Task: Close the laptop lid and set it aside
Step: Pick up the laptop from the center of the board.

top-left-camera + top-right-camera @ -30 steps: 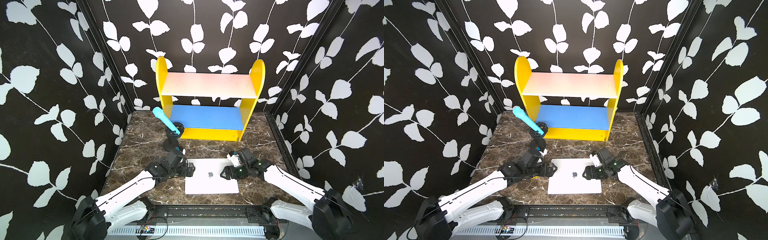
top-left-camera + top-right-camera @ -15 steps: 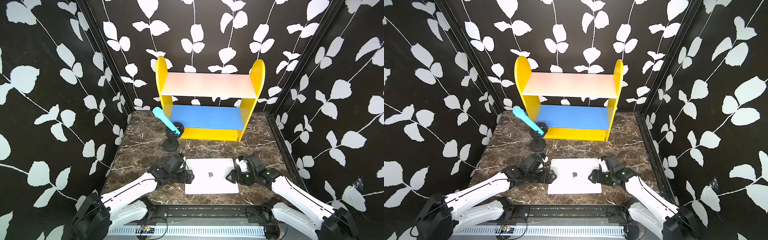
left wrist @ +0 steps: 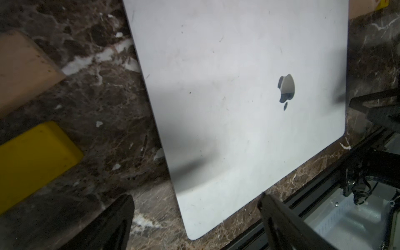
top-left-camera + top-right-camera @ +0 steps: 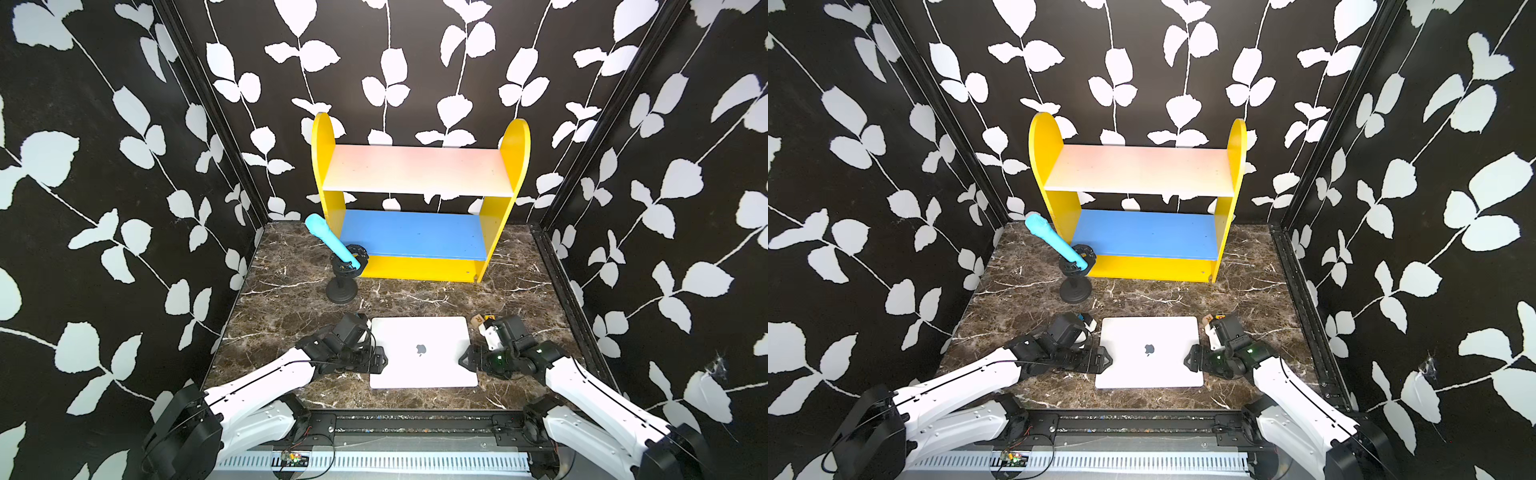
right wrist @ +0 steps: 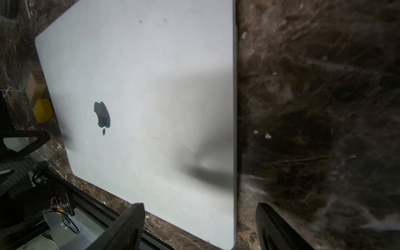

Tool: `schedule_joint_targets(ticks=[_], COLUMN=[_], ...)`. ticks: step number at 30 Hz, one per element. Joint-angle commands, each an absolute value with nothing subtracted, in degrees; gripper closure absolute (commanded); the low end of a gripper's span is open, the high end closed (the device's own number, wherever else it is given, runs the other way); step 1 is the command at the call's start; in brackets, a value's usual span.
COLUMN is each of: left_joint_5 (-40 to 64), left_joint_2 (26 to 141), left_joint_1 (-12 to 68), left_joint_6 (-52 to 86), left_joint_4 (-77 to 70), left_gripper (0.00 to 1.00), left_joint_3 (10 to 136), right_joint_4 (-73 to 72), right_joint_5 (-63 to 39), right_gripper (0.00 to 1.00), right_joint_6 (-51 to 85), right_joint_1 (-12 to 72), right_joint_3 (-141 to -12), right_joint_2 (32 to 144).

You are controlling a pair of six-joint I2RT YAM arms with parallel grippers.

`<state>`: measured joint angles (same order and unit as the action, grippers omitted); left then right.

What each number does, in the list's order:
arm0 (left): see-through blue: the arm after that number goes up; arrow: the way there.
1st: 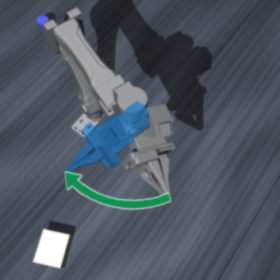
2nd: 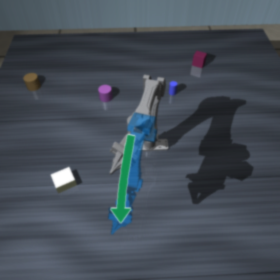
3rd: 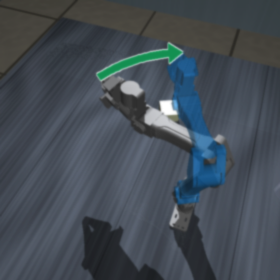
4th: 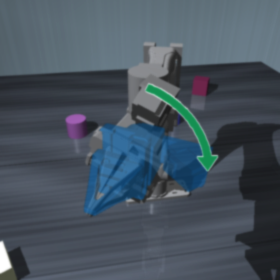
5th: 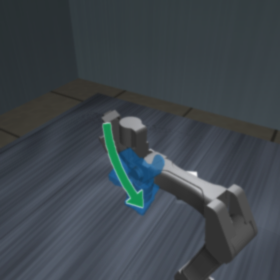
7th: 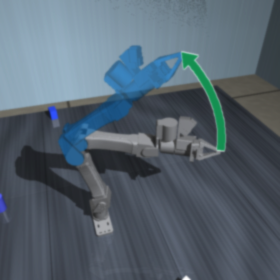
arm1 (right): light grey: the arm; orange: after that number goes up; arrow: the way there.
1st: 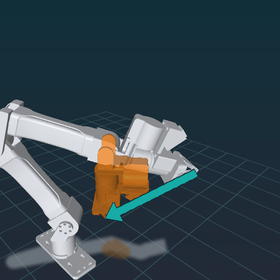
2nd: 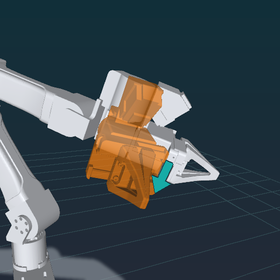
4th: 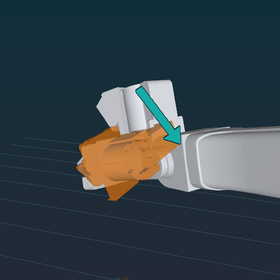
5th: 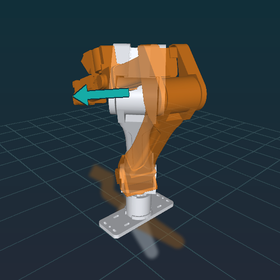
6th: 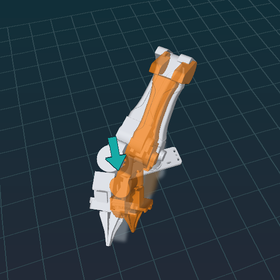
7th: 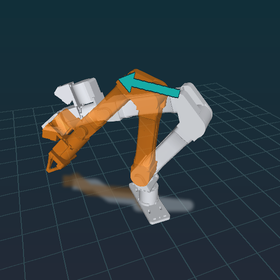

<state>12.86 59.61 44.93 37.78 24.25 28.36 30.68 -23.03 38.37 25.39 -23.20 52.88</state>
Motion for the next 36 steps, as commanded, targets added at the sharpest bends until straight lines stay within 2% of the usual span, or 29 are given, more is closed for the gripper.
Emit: schedule_joint_targets(ticks=[1,23,36], left_joint_5=[14.33,19.98,23.44], left_joint_2=[59.75,66.51,66.21], left_joint_1=[45.18,45.18,45.22], left_joint_6=[38.18,39.64,42.47], left_joint_4=[22.79,11.33,1.83], left_gripper=[0.07,0.15,0.16], left_joint_3=[26.73,22.02,18.62], right_joint_4=[27.65,18.55,8.84], right_joint_5=[-23.92,-28.15,-32.37], right_gripper=[0.17,0.19,0.23], right_joint_6=[39.01,42.67,50.84], right_joint_1=[25.01,24.88,24.94], right_joint_3=[-22.00,-17.55,-12.78], right_joint_2=[54.20,57.15,56.20])
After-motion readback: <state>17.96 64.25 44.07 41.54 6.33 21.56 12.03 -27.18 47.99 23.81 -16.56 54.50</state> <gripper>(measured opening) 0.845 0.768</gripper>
